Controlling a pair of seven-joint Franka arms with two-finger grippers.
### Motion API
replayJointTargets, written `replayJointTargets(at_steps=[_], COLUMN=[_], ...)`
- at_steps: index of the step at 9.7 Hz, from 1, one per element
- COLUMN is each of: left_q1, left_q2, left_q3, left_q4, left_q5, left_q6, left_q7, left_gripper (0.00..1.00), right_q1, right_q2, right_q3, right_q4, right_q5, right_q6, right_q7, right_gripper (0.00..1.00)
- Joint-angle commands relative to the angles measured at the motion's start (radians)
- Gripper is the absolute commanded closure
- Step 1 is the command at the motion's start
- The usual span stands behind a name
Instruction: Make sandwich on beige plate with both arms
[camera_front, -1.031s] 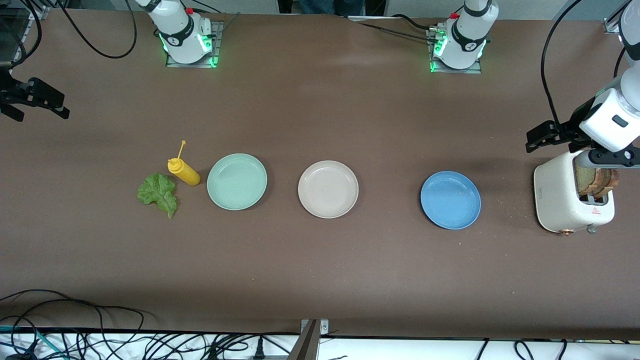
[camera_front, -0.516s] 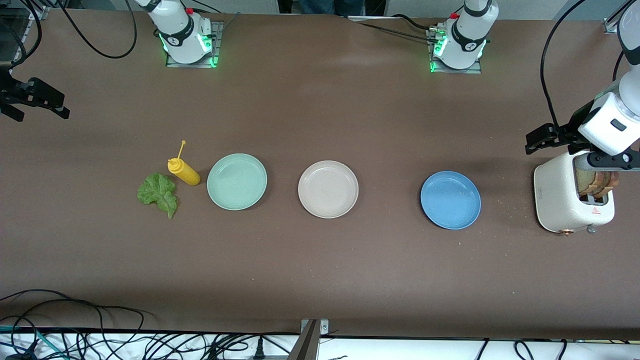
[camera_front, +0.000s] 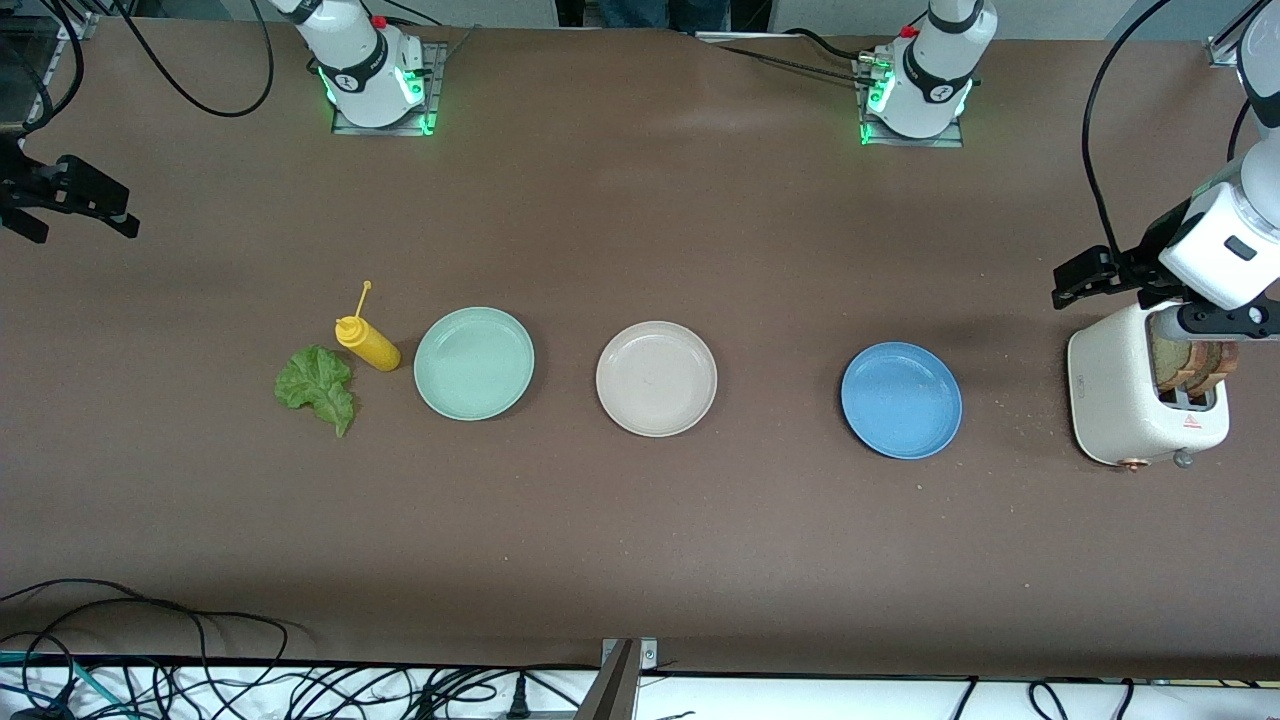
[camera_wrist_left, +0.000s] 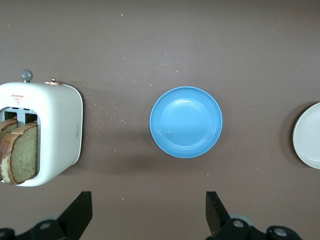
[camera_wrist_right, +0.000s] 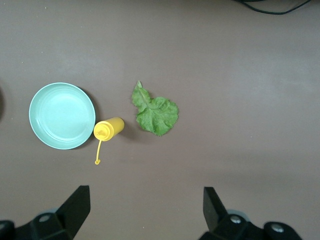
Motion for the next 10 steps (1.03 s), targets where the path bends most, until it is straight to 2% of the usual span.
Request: replayJointTargets(at_steps=[1, 10], left_q1=[0.007, 0.002], left_q2=[0.001, 0.001], left_q3=[-0.005, -0.006], left_q4=[0.021, 0.026], left_q5=[0.020, 0.026], left_q6=[-0.015, -0.018], left_q7=[0.016, 0.012], left_gripper=[0.00, 0.00], right_q1=[0.002, 0.002], right_q2=[0.013, 0.014], right_q3=[0.003, 0.002], right_q4=[0.030, 0.029], right_q5=[0.000, 0.003], right_q6=[-0.021, -0.023], right_q7=[0.012, 0.009], right_gripper=[0.00, 0.00])
